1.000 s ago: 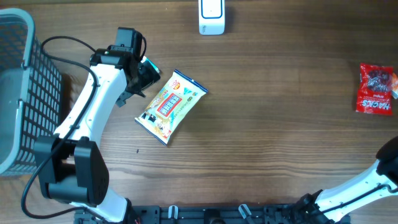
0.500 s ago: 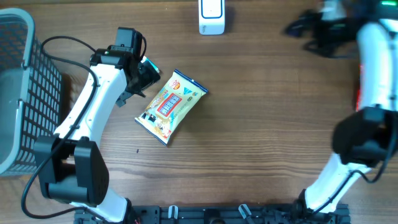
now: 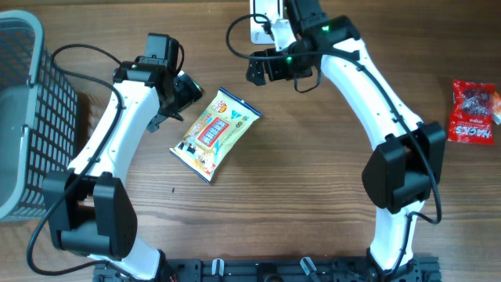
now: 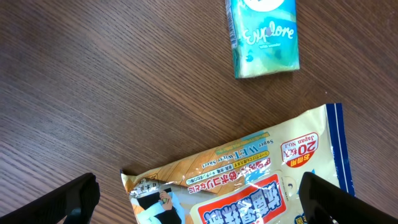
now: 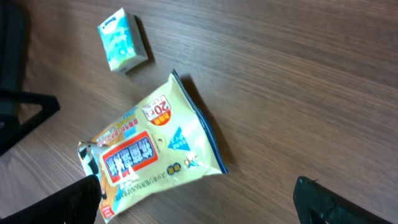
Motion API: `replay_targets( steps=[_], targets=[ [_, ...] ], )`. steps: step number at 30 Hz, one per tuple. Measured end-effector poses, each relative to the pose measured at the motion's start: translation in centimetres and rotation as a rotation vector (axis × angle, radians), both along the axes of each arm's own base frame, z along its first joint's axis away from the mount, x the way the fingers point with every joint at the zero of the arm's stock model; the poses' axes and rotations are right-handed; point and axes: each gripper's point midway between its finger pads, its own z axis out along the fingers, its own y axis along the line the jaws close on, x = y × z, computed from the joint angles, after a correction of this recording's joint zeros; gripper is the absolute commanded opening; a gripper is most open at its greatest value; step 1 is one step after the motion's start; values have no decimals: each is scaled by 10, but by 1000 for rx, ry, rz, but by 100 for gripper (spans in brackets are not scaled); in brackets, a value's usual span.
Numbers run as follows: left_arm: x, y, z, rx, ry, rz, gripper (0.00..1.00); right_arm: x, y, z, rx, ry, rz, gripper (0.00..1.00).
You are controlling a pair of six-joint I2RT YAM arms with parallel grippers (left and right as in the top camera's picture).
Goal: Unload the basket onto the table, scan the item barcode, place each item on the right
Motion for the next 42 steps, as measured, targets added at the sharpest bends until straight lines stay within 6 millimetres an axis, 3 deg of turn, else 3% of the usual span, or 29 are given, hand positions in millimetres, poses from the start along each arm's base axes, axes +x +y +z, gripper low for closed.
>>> replay_targets(
  steps=[3,7,10,14,15,17,18,20,22,26,32,36,40,42],
  targets=[
    [2,-3,0,-15,-6,-4,100,6,5,3,13,-34,4,100],
    [18,-6,-1,-31,-66,-4,100,15,7,7,24,-72,-3,100],
    [29,4,-26,-35,-44,33,100,17,8,9,28,-83,-2,100],
    [48,36,-65,-46,-41,137,98,17,8,9,29,-85,-3,100],
    [54,38,-67,-51,-61,148,97,17,8,9,29,-85,-2,100],
    [70,38,-65,-71,-124,153,90,17,8,9,29,-85,-3,99],
    [76,34,-63,-94,-150,147,81,17,8,9,29,-85,-3,100],
    [88,18,-59,-161,-195,120,68,17,8,9,29,-85,-2,100],
    [92,4,-64,-208,-197,91,63,17,8,9,28,-85,-3,100],
    [86,-19,-95,-248,-125,46,44,17,8,9,29,-85,-3,100],
    [88,-26,-97,-274,-123,32,4,18,7,9,27,-86,-4,100],
    [77,-17,-95,-272,-76,45,4,18,7,9,27,-86,-4,100],
    [44,15,-89,-154,32,66,4,18,7,9,26,-86,-4,99],
    [30,35,-73,-35,50,65,4,18,7,9,27,-86,-4,100]
  ],
)
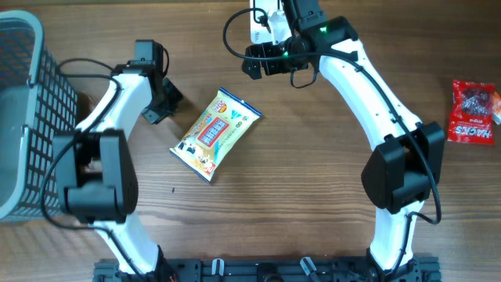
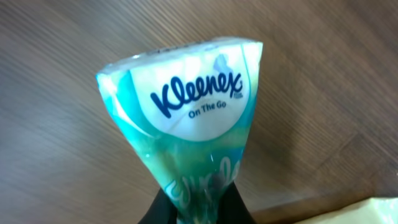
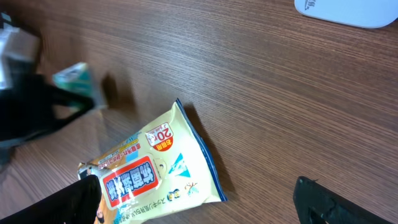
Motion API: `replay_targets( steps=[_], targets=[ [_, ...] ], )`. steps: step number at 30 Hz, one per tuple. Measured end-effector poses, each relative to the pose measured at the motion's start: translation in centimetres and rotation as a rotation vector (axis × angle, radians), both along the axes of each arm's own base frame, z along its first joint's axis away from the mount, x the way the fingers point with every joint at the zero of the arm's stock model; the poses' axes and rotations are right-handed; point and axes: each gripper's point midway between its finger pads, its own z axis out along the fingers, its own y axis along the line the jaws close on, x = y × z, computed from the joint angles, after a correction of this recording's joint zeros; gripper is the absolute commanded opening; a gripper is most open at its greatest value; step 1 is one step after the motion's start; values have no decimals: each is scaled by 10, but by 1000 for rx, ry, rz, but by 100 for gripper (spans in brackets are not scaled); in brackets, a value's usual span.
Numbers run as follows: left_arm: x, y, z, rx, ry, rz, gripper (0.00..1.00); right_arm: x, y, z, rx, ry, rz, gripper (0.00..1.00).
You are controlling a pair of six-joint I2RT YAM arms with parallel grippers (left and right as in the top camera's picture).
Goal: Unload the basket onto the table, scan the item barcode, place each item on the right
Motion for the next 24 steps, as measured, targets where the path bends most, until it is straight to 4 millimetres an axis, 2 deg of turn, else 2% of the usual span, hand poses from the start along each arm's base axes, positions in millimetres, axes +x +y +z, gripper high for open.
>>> replay_targets(
  steps=[3,6,13,17,20,22,24],
  targets=[
    [-10,11,32,139,-21,-34,4,0,0,0,0,0,0,100],
    [-30,5,45,285,37,-109,4,0,0,0,0,0,0,100],
    [-45,-36,41,431,80,-276,6,0,0,0,0,0,0,100],
    [-54,-31,25,485,147,-276,15,0,0,0,0,0,0,100],
    [-63,-28,15,494,200,-273,10,0,0,0,0,0,0,100],
    [-65,-34,11,450,209,-274,10,0,0,0,0,0,0,100],
    [-68,-42,7,401,217,-275,15,0,0,0,0,0,0,100]
  ],
)
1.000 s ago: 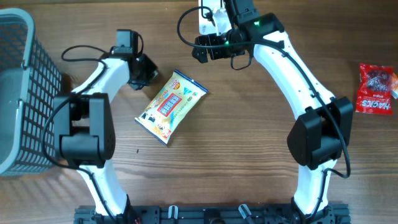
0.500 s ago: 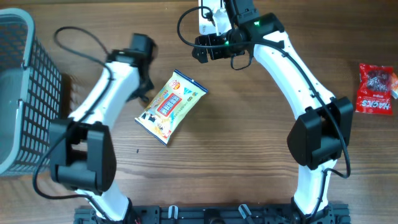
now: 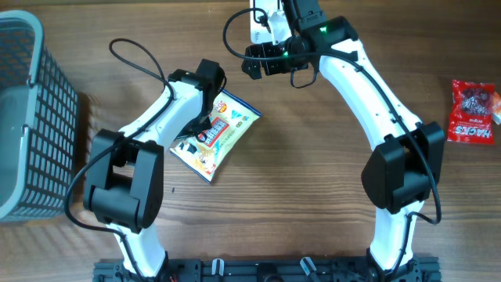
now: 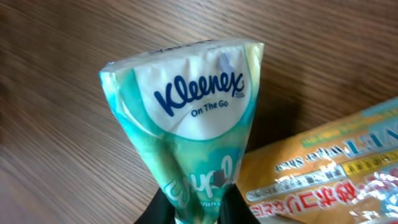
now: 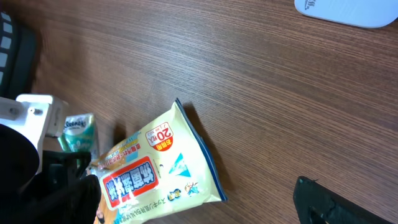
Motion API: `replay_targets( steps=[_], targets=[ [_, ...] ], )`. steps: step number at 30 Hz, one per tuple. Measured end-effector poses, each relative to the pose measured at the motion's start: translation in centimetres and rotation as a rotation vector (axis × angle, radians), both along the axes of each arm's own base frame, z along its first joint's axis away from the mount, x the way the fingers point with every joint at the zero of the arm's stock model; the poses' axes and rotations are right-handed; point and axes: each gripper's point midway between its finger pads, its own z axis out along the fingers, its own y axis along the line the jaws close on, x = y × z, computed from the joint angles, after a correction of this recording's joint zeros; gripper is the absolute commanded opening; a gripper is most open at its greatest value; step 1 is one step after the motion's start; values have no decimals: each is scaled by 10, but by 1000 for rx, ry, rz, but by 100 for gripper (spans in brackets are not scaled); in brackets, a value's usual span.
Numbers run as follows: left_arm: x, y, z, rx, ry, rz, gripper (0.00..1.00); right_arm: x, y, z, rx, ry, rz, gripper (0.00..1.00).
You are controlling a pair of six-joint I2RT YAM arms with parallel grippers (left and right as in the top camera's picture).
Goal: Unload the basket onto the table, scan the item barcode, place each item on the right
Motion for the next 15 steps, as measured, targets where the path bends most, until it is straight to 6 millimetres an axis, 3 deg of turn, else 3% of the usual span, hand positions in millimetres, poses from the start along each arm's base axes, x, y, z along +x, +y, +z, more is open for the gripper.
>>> replay_targets(
  steps=[3,10,15],
  targets=[
    [-1,-3,-3,-11,-2,0,17,0,0,0,0,0,0,100],
    [15,36,13,189,-163,129,17,0,0,0,0,0,0,100],
    [14,54,15,256,-167,163,18,0,0,0,0,0,0,100]
  ],
)
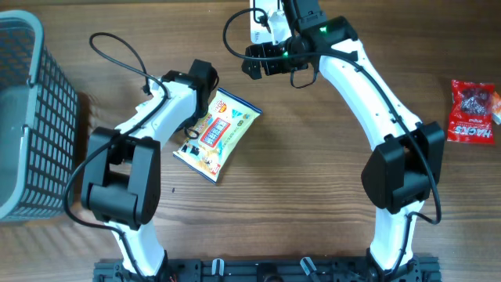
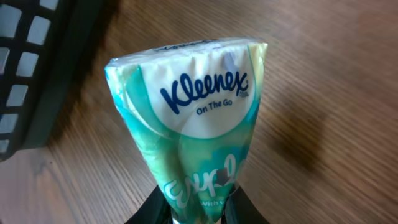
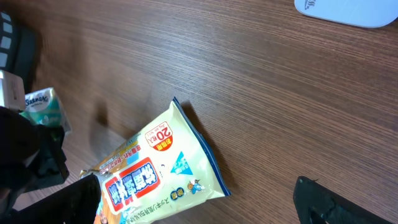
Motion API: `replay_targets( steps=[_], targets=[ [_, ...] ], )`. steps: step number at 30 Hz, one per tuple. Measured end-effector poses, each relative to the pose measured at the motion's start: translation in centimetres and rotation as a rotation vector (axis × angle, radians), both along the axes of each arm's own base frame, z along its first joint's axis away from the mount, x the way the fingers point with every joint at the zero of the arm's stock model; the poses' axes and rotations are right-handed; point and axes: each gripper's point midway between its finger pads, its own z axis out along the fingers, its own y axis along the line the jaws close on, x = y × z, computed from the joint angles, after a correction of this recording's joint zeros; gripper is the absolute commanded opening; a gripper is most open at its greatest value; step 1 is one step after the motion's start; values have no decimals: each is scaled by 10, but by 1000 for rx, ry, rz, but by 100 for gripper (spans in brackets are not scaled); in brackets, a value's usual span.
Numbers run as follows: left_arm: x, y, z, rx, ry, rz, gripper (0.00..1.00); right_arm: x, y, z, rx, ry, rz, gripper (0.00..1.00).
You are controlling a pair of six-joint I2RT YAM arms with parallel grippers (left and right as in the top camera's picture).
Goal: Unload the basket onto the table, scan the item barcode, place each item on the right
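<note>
A teal and white Kleenex tissue pack (image 2: pixel 189 118) stands upright in my left gripper (image 2: pixel 196 210), which is shut on its lower end. From above, the left gripper (image 1: pixel 197 88) sits just left of the yellow wet-wipes pack (image 1: pixel 213 133) lying flat on the table. In the right wrist view the tissue pack (image 3: pixel 43 107) shows left of the wipes pack (image 3: pixel 163 168). My right gripper (image 3: pixel 199 202) is open, holds nothing, and hovers (image 1: pixel 258 66) near the white scanner (image 1: pixel 262 23) at the table's far edge. No barcode can be made out.
A grey mesh basket (image 1: pixel 31 117) stands at the left edge, and its grid (image 2: pixel 31 68) shows dark in the left wrist view. A red snack bag (image 1: pixel 472 111) lies at the far right. The scanner's white edge (image 3: pixel 348 12) lies at the top of the right wrist view.
My left gripper, still shut on the tissue pack, has turned away from the wipes pack; behind the tissue pack are now the basket and bare wood. The right arm has not moved.
First my left gripper was open over the wipes pack's edge, with the tissue pack lying on the table beyond it. Then it was shut on the tissue pack near the basket. Later it held the pack over the wipes pack, and now just left of it.
</note>
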Motion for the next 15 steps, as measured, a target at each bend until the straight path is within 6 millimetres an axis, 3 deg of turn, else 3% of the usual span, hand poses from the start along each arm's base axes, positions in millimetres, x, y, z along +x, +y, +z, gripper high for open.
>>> replay_targets(
  steps=[8,11,13,15],
  targets=[
    [-10,3,-32,47,138,-33,23,0,0,0,0,0,0,100],
    [-10,-1,-32,54,153,-63,30,0,0,0,0,0,0,100],
    [-8,-4,-33,45,148,-75,42,0,0,0,0,0,0,100],
    [-7,-6,-35,32,148,-80,46,0,0,0,0,0,0,100]
  ],
)
